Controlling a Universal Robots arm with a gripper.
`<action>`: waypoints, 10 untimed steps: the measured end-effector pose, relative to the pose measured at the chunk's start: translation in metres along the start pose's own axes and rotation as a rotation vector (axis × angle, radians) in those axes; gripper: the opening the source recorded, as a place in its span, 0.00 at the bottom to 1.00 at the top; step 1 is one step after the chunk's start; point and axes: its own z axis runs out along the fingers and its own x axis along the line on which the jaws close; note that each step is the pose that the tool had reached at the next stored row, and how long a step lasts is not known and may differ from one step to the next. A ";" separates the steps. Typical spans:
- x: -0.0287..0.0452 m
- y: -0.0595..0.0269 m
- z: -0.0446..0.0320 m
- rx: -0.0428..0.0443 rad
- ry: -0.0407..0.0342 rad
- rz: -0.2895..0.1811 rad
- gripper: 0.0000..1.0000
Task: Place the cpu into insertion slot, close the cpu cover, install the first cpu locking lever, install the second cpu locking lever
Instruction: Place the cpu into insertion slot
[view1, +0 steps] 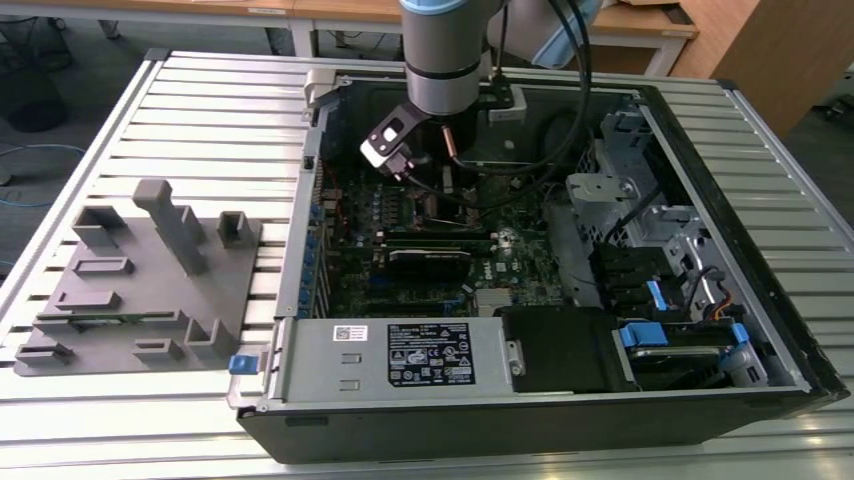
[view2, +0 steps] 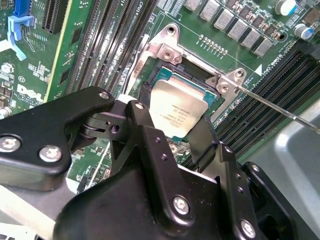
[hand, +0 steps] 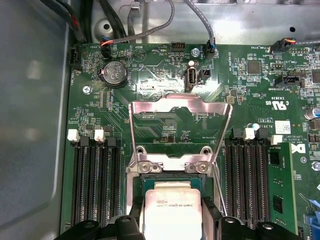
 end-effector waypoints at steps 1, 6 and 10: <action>-0.0001 -0.0001 0.0001 0.0000 -0.0001 0.000 0.54; -0.0006 -0.0002 0.0010 -0.0001 -0.0003 0.000 0.54; -0.0005 -0.0002 0.0013 -0.0004 0.0000 0.000 0.54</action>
